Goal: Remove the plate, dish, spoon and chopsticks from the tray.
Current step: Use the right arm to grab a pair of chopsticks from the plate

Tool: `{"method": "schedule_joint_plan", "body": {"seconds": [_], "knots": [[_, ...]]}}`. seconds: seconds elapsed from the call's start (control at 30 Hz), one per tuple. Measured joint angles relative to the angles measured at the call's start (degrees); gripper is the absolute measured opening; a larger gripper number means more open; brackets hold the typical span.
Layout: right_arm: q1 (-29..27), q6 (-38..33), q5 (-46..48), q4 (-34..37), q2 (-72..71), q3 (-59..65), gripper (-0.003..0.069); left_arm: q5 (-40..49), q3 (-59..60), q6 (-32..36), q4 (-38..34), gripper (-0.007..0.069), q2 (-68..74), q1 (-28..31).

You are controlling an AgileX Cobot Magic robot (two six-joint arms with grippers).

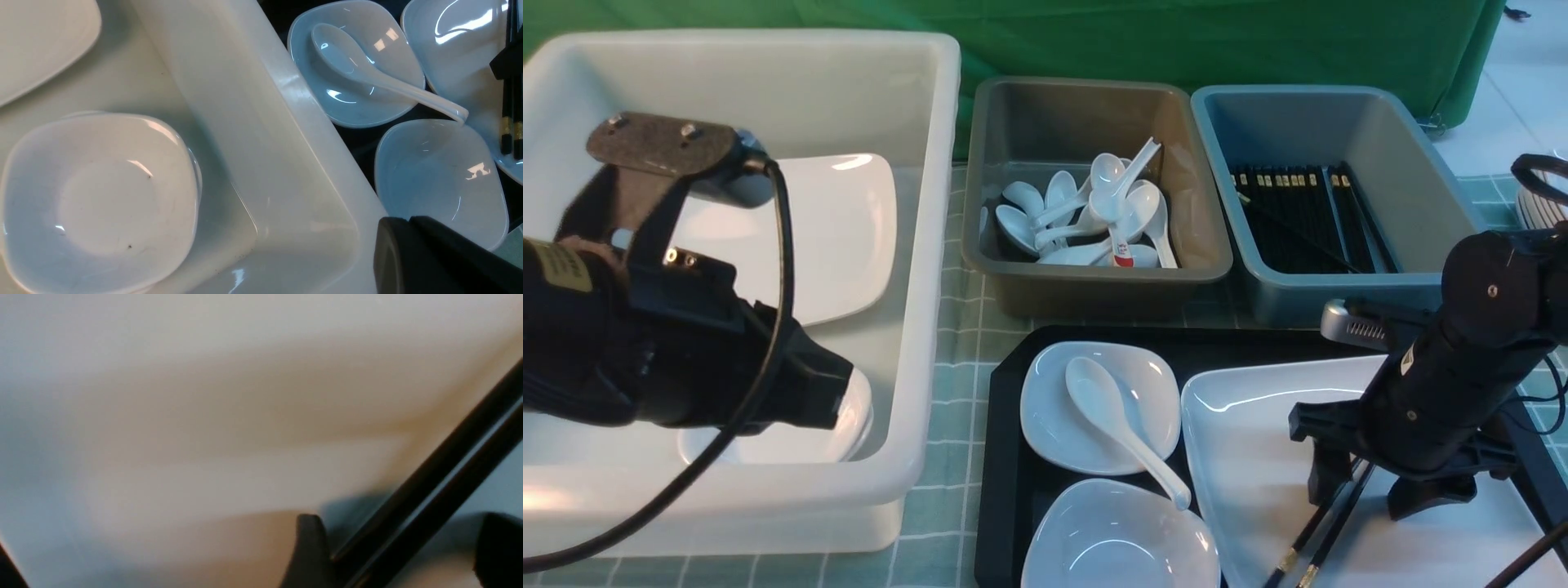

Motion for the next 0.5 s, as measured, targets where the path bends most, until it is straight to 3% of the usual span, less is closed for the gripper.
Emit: {"method": "schedule_joint_plan", "body": {"seconds": [0.03,0.1,0.13,0.2,0.5], "knots": [[0.0,0.0,0.0,-0.08,0.05,-0.06,0.0465,0.0,0.0,0.0,0.0,0.0001,0.0,0.0],[0.0,0.0,-0.11,-0.52,0.02,-0.05,0.0311,0.0,0.0,0.0,0.0,0.0001,0.0,0.0],[0.0,-0.19,-0.17,-0.45,0.09,-0.05,0.0195,0.0,0.0,0.0,0.0,0.0001,0.0,0.0],[0.0,-0.12,-0.31,-0.13,0.13,-0.05,0.0127,0.0,0.0,0.0,0.0,0.0001,0.0,0.0],[0.06,-2.43,2.47,0.02,-2.9,0.01,0.0136,0.0,0.0,0.0,0.0,0.0001,0.0,0.0]]}}
